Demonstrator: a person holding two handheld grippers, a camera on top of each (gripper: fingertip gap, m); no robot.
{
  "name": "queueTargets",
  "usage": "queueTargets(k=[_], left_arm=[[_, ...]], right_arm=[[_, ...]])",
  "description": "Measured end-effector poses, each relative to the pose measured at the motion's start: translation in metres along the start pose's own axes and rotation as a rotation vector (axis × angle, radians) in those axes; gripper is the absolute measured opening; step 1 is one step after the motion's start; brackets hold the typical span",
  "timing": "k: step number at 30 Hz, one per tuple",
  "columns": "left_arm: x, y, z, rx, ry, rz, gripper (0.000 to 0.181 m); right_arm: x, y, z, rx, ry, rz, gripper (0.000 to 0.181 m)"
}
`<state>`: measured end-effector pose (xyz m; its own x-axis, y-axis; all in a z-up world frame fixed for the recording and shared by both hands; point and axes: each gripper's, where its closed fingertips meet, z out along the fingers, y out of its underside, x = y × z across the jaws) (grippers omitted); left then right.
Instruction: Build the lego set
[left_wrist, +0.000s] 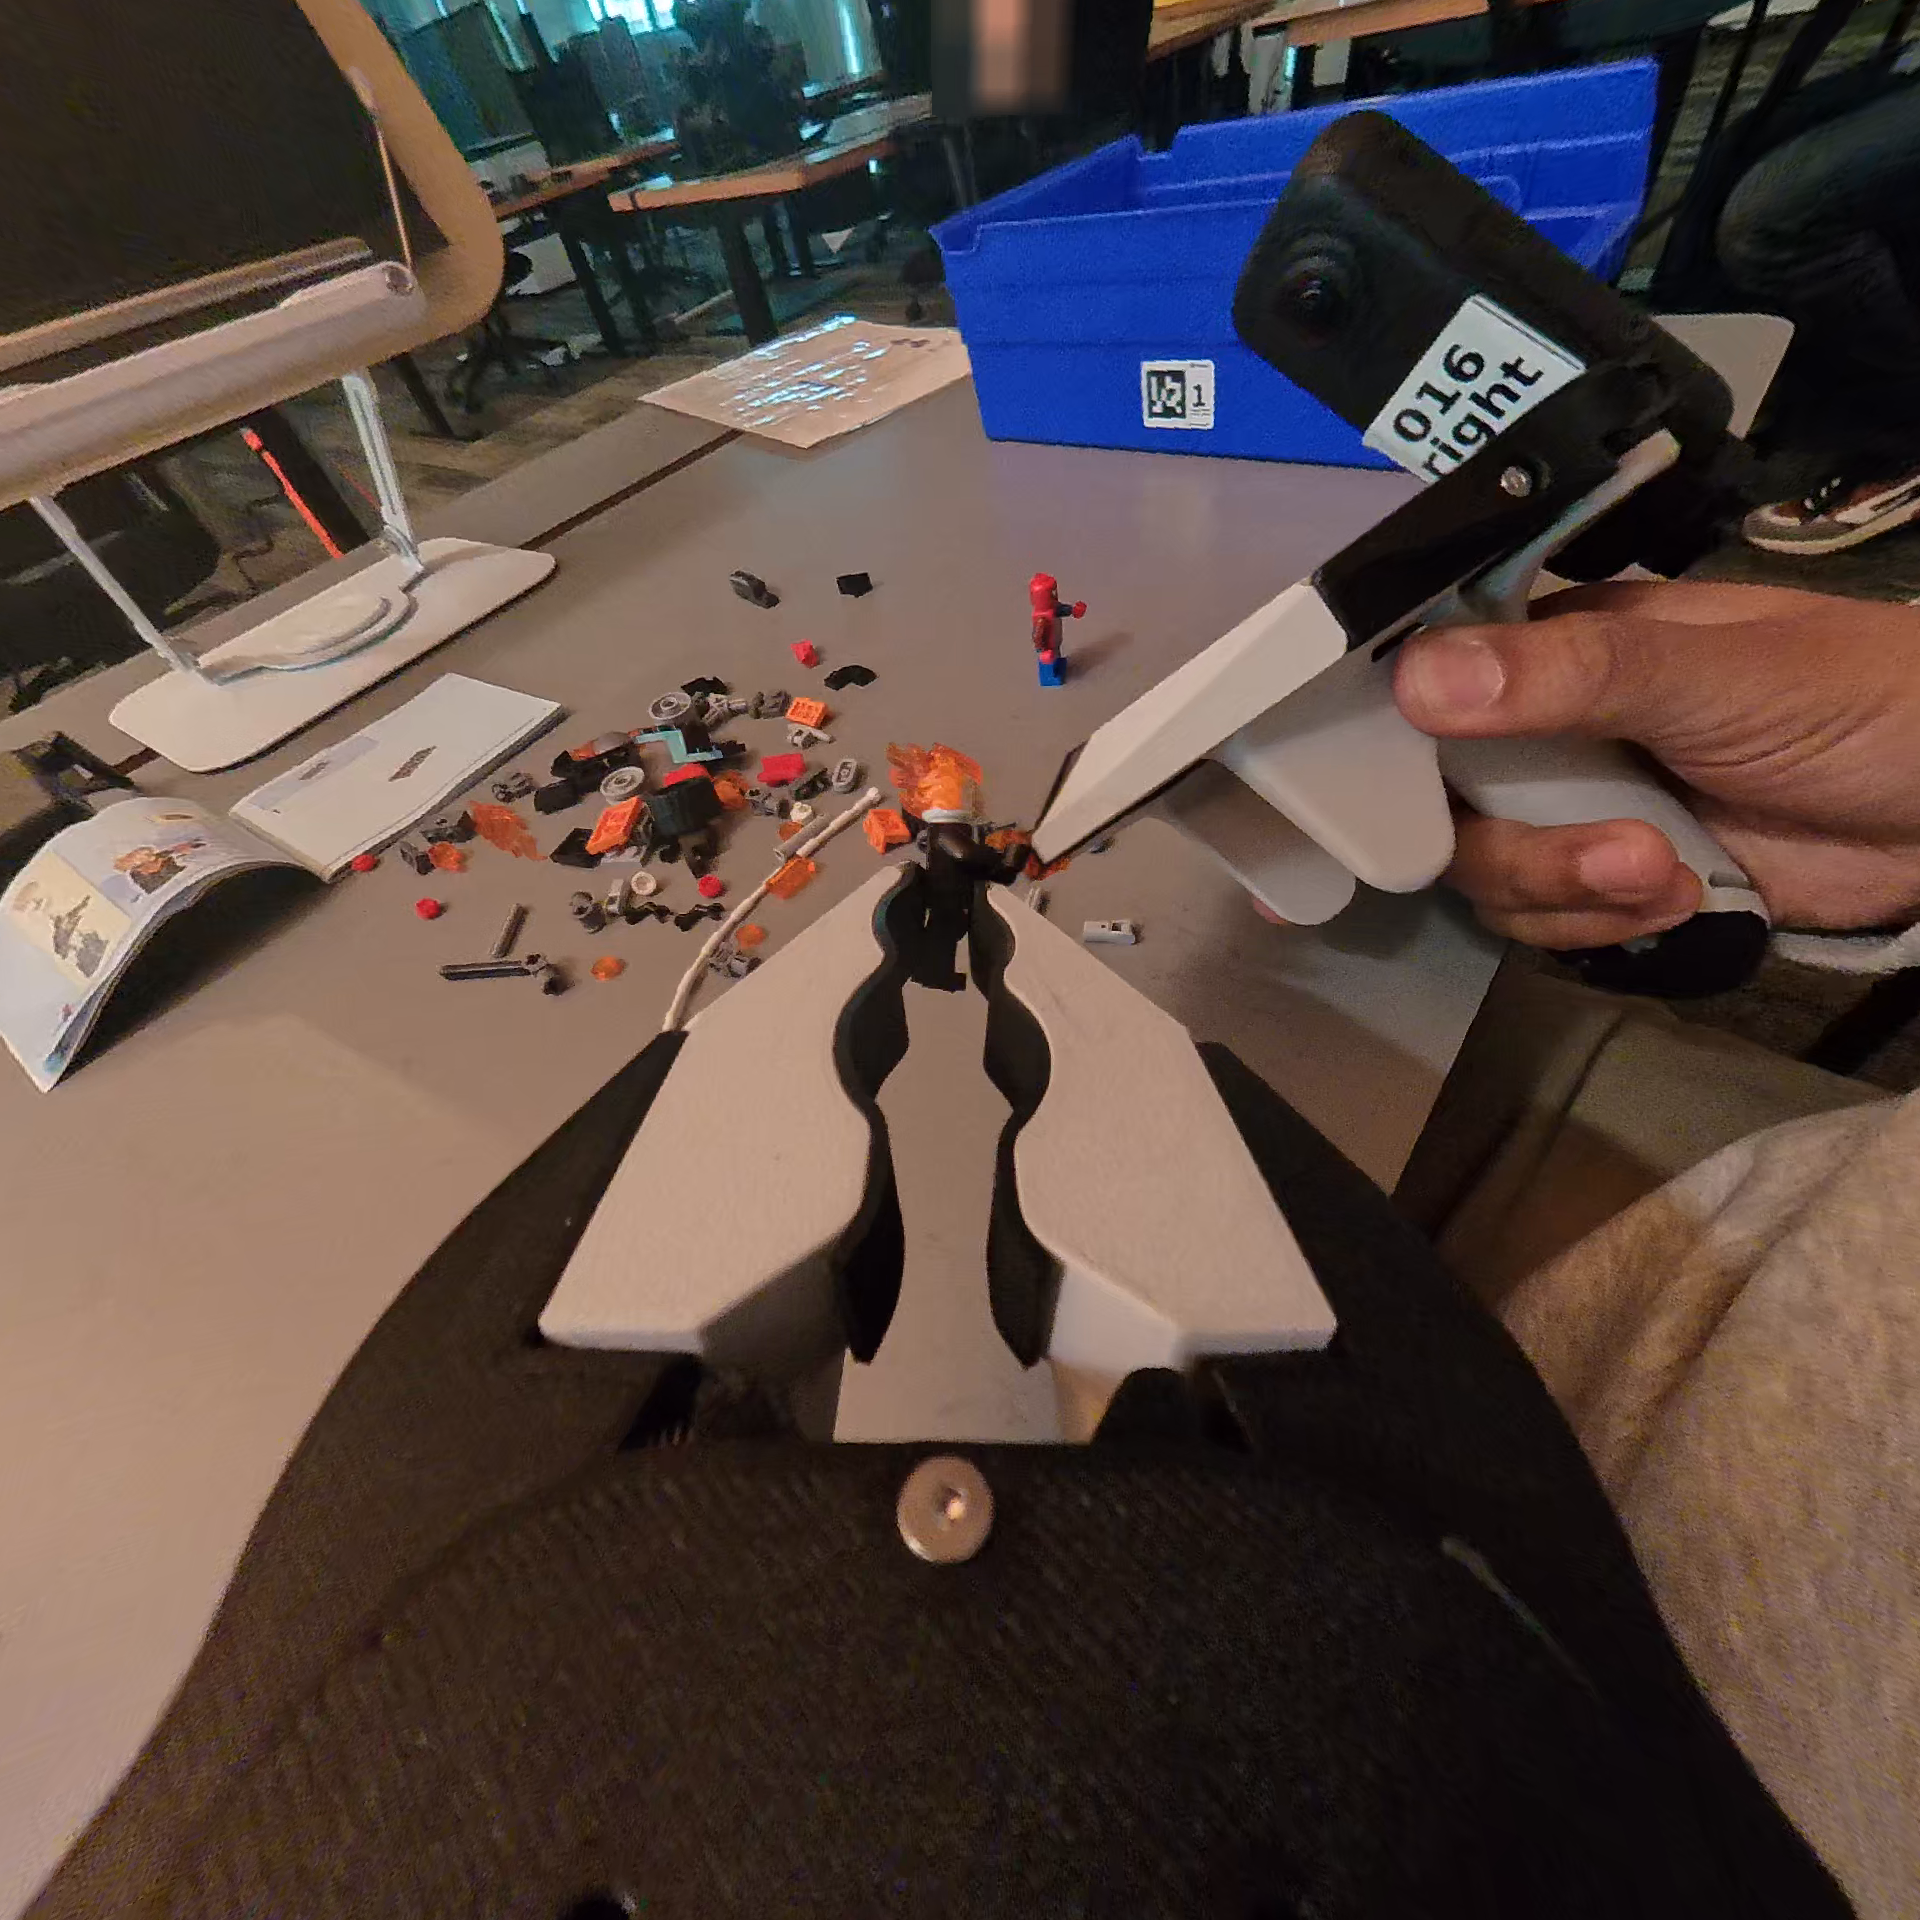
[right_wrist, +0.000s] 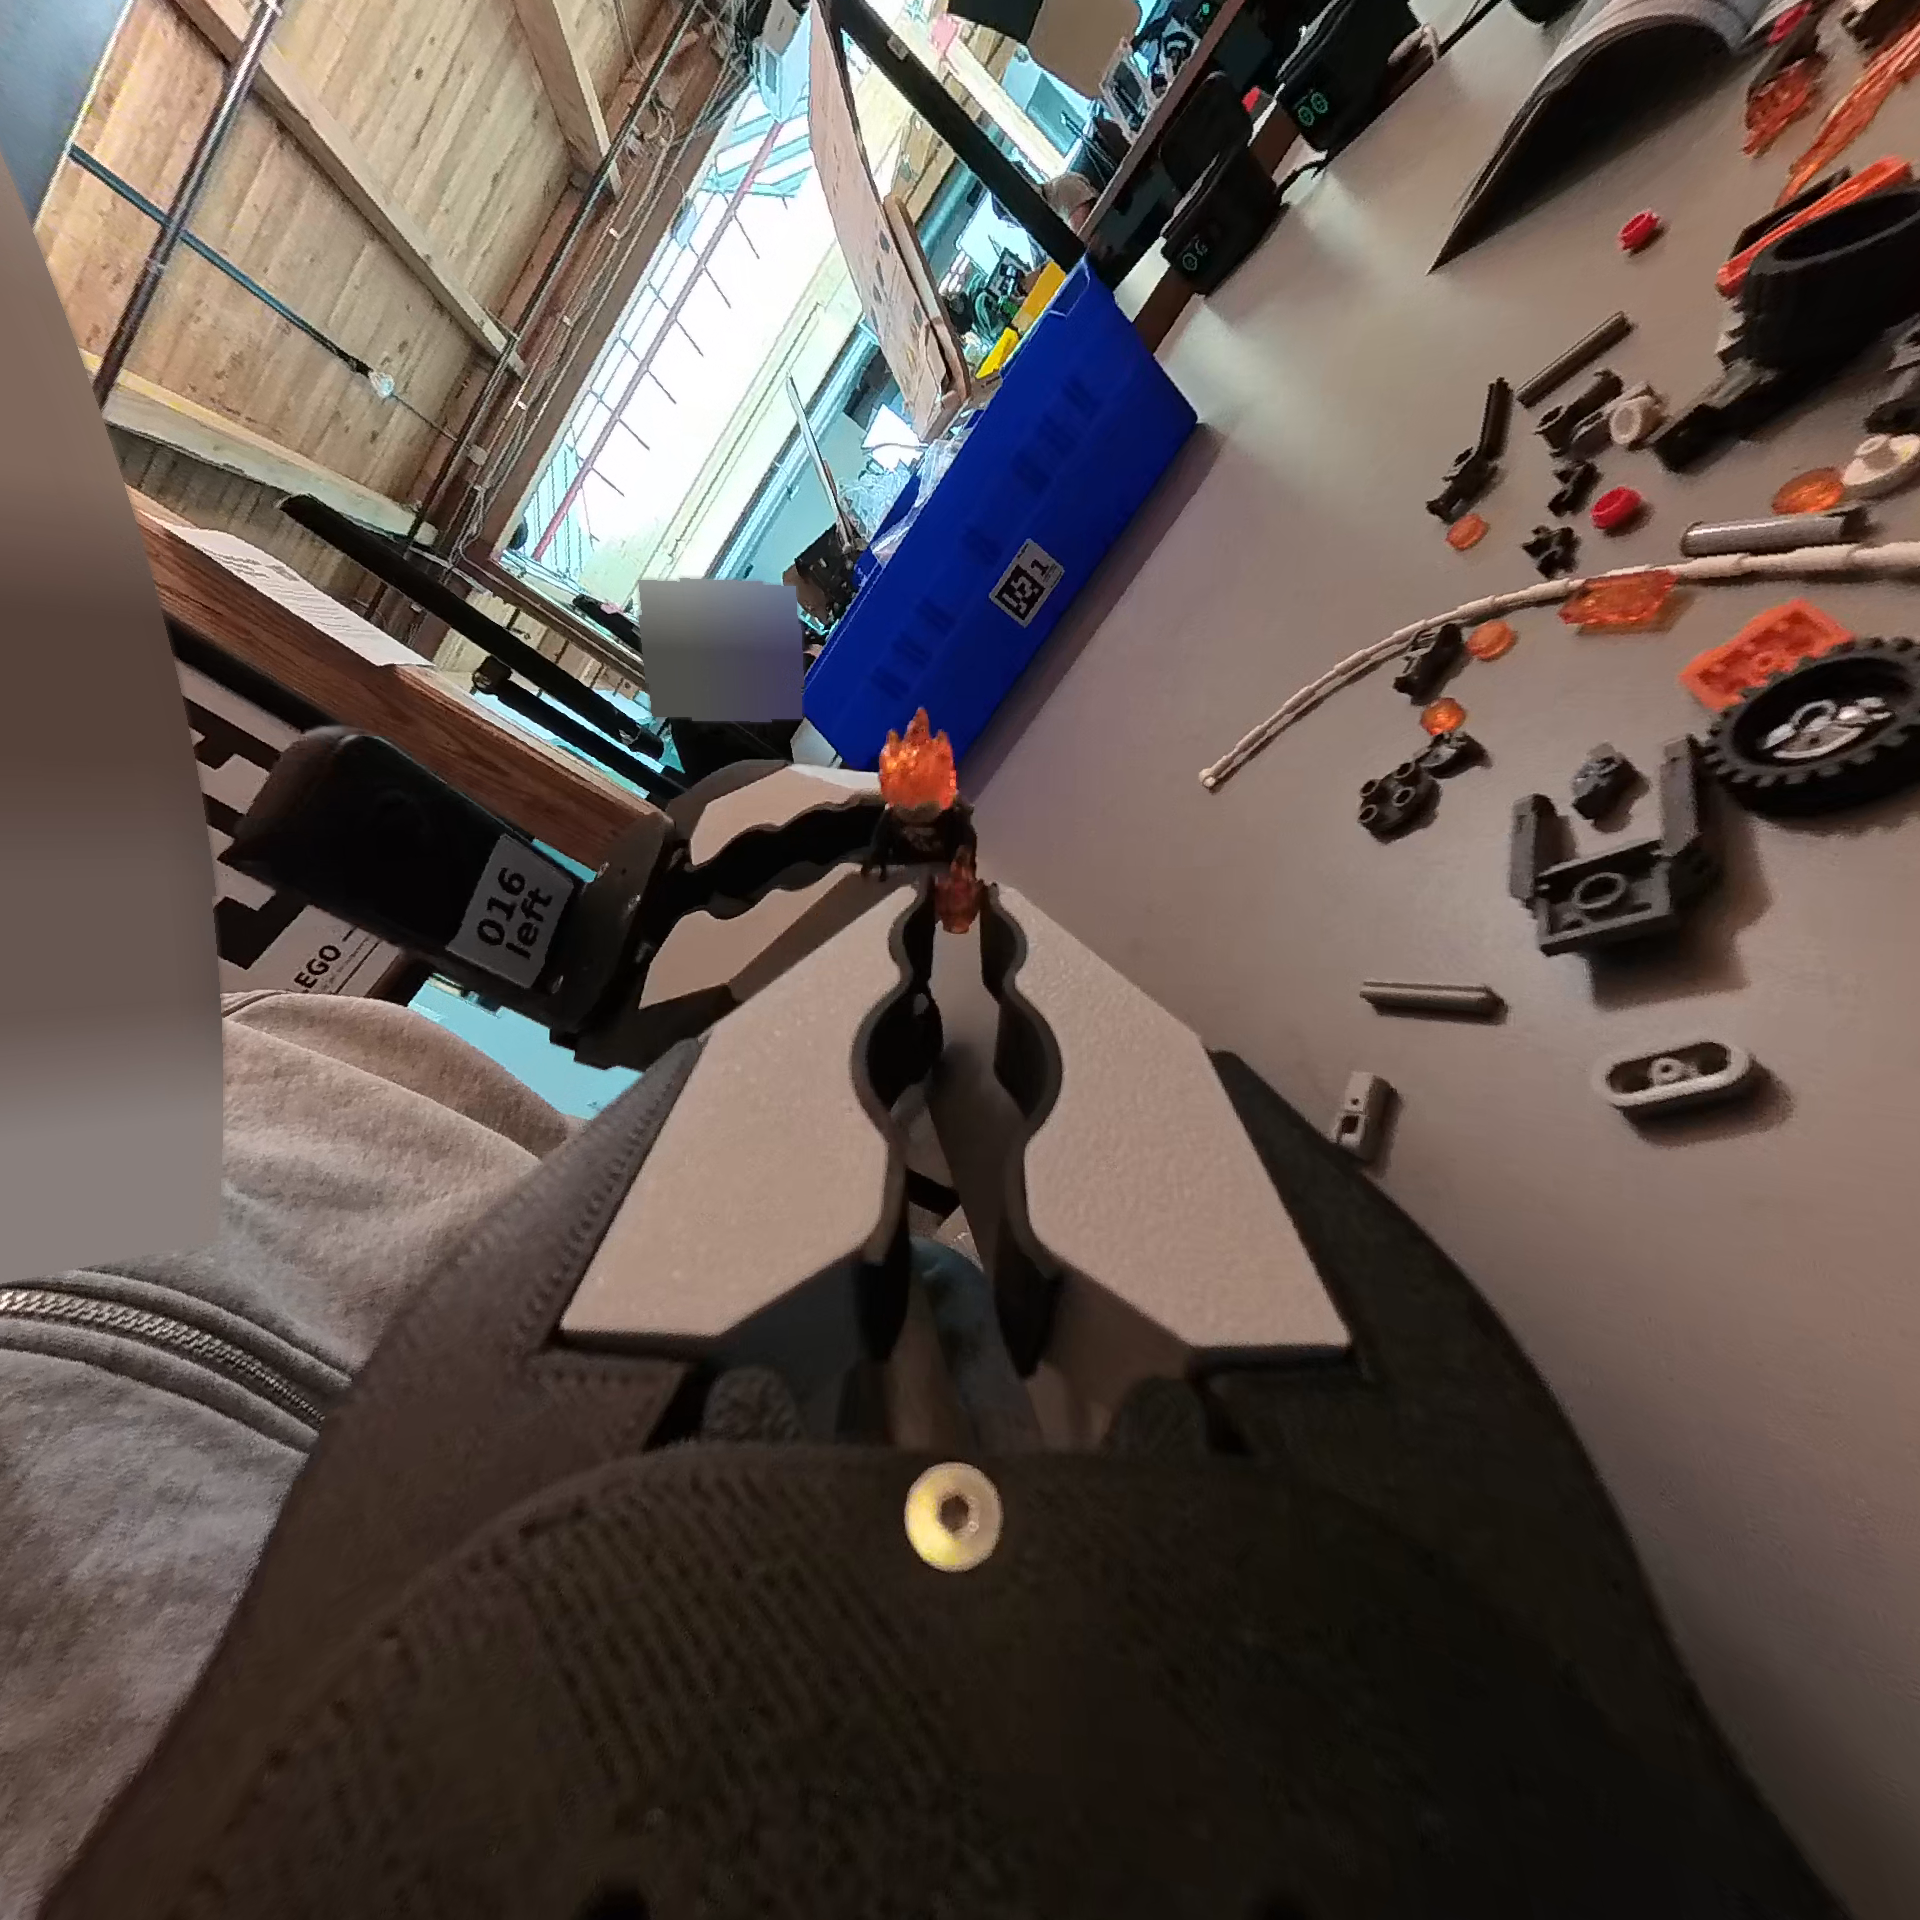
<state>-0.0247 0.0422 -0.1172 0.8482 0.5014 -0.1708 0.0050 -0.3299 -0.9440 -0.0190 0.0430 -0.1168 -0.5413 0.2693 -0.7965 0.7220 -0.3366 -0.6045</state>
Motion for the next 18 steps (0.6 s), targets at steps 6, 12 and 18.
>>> queueTargets(k=[6,12,18], left_arm=[[-0.0035,-0.0035,-0.0034,0.033,0.021,-0.062,0.006],[-0.0005,-0.0033,-0.0019,0.027,0.022,-0.051,0.006],[0.0001,-0.0041,-0.0019,0.034,0.055,-0.080,0.006]], right_arm=[[-0.0020,0.0008,0.0022,0.014,-0.005,-0.001,0.007],[-0.0052,-0.0007,0.0018,0.032,-0.022,-0.003,0.007],[-0.0065,-0.0014,0.0012,0.041,-0.026,-0.009,0.007]])
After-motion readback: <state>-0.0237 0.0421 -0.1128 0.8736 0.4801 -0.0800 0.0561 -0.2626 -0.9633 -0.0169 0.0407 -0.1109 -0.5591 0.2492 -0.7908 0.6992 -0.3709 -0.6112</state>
